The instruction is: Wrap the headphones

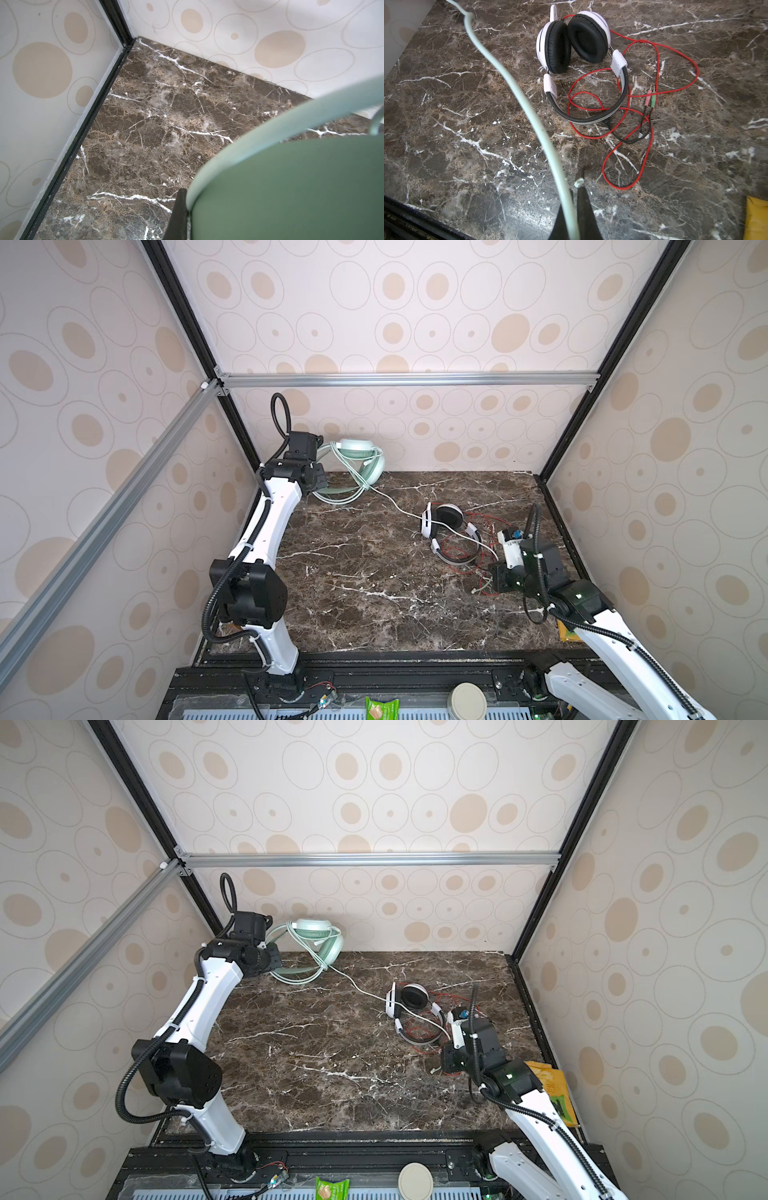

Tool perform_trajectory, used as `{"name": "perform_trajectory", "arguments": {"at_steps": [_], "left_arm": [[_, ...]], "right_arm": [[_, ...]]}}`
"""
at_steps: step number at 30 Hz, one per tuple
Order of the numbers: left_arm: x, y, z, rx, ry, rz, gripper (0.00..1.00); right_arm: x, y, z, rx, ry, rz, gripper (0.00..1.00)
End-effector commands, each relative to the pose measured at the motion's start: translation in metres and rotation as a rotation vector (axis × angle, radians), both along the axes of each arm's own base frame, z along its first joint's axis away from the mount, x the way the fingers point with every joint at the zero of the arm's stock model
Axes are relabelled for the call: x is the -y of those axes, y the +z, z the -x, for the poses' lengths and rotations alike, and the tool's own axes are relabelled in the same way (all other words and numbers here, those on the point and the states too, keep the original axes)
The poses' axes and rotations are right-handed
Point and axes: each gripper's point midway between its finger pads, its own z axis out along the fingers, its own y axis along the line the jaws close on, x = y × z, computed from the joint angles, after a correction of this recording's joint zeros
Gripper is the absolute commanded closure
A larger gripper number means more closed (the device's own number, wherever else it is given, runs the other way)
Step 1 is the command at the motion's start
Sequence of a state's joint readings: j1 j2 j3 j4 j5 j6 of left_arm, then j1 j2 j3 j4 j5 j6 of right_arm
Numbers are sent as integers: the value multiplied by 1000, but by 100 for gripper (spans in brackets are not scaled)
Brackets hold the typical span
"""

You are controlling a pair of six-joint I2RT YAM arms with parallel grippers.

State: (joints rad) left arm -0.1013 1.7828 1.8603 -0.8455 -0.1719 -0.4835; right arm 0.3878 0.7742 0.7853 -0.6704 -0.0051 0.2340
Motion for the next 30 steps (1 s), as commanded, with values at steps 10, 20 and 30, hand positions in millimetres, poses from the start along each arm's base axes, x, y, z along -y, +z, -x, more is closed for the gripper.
{"name": "perform_trajectory", "arguments": {"at_steps": [10,20,30], "left_arm": [[-20,35,-42,182,109,262,100],[-11,40,-52,218,22,512,100],[-25,42,-44,237,19,553,100]], "right_arm": [[-17,-18,23,-60,93,115,100],[-25,-39,25,-109,104,140,100],[-19,-40,19,-113,74,191,100]]}}
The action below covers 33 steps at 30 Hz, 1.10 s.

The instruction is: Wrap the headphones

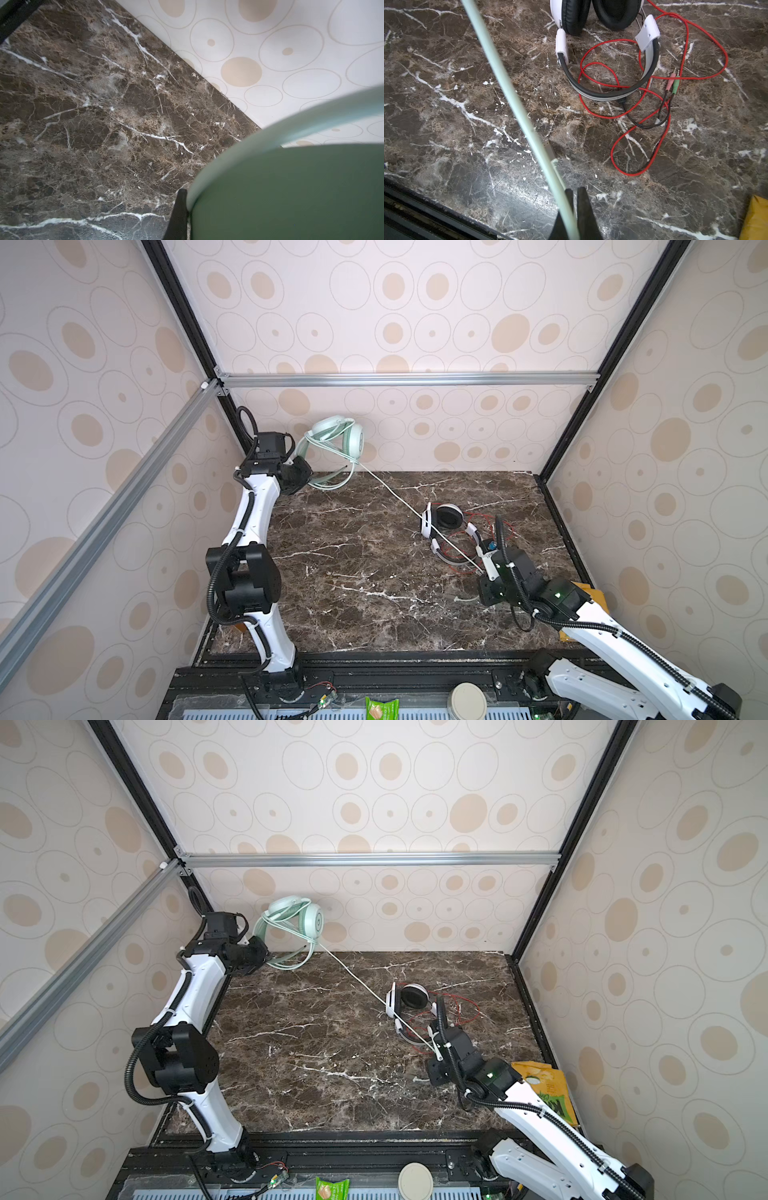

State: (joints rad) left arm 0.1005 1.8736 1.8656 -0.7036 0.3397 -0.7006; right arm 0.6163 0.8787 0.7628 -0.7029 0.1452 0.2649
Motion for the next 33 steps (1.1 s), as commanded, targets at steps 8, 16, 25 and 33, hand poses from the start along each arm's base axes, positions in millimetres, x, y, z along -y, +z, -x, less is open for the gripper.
{"name": "perform_trajectory", "arguments": {"at_steps": [8,16,25,33], "left_arm": [[-35,52,-2,148,119,-7,100],[-92,47,31,35,419,-374,100],[-74,66,51,-26,517,-843,100],[-8,67,56,-12,403,-1216,100]], "right_arm": [[7,5,6,-2,-14,30,100],[-2,51,10,147,86,151,100],[-26,120,14,334,215,273,100],[-42,195,-1,506,276,326,100]]}}
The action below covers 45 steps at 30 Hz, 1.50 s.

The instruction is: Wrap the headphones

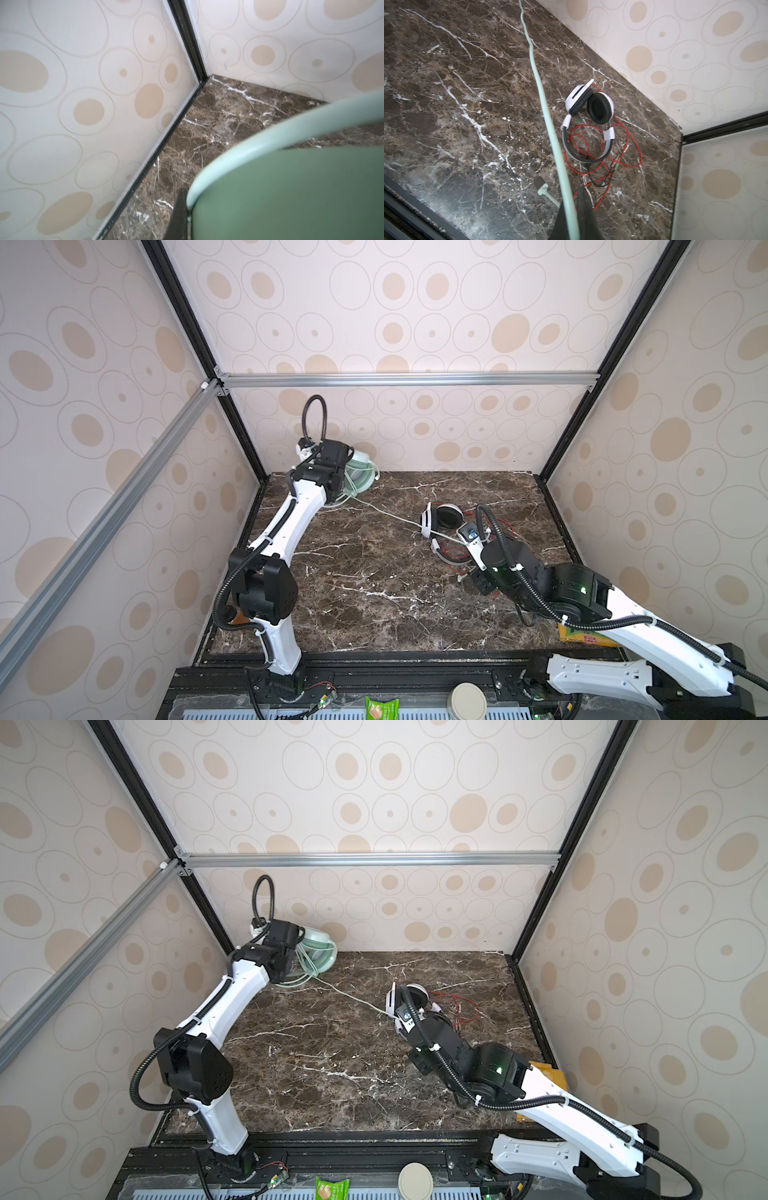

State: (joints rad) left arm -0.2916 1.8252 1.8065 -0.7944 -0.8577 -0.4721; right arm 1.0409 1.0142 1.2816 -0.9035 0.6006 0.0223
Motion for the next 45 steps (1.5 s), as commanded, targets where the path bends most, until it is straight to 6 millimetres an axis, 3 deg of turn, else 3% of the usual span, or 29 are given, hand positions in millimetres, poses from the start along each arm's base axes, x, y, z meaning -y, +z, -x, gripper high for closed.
{"name": "perform_trajectory", "arguments": {"at_steps": [1,4,9,15,20,29,35,40,45], "left_arm": [[-2,30,7,77,77,-216,100],[19,26,13,50,15,-270,100],[64,0,25,-63,-164,-318,100],[114,-35,49,-164,-433,-249,100],[142,-58,79,-208,-636,-112,100],[200,-84,142,-257,-889,-5,100],[226,-80,168,-242,-983,80,100],[231,-73,182,-220,-1022,143,100],[228,-63,196,-177,-1052,216,100]], "right_arm": [[8,45,-5,115,12,42,100],[1,77,-9,183,39,20,100],[-14,116,-18,268,69,4,100],[-34,136,-36,313,79,-10,100],[-34,140,-57,287,65,-67,100],[-48,129,-104,193,56,-174,100],[-62,118,-141,114,55,-220,100],[-56,87,-181,-8,13,-290,100],[-53,39,-210,-155,-15,-342,100]]}}
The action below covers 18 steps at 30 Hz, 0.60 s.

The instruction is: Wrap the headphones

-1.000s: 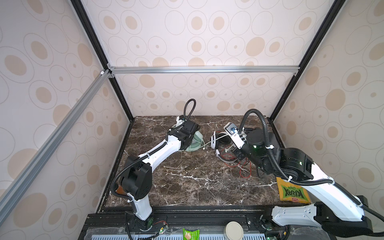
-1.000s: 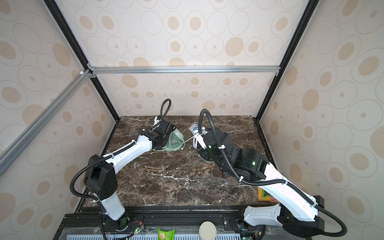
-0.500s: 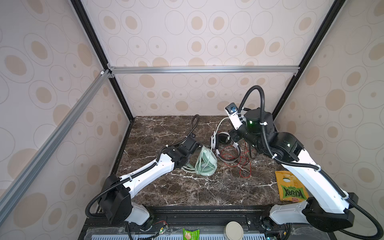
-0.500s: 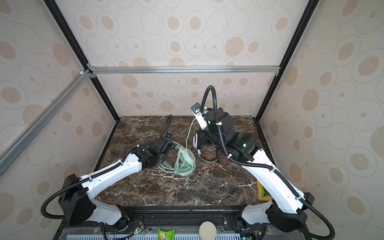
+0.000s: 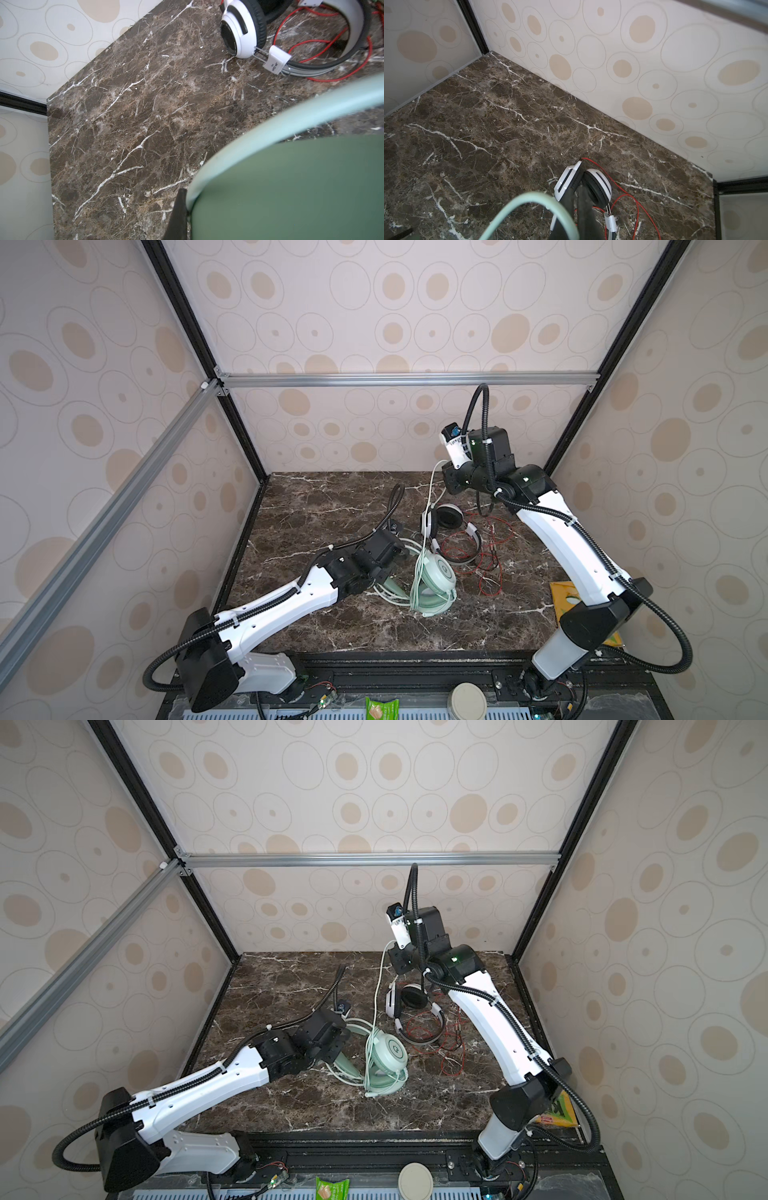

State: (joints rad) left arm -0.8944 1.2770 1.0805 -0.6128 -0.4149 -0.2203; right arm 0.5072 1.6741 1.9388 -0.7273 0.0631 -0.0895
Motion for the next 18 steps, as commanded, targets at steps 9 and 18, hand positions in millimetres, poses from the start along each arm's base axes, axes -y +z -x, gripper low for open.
{"name": "perform_trajectory", "arguments": {"at_steps": [9,18], "left_arm": [[16,72,25,2,-91,412,100],[-13,156,-7,54,-19,573,100]], "right_arm": [[-52,-56,4,-260,283,-283,100],[-78,-61,46,-346,519,-440,52]]}}
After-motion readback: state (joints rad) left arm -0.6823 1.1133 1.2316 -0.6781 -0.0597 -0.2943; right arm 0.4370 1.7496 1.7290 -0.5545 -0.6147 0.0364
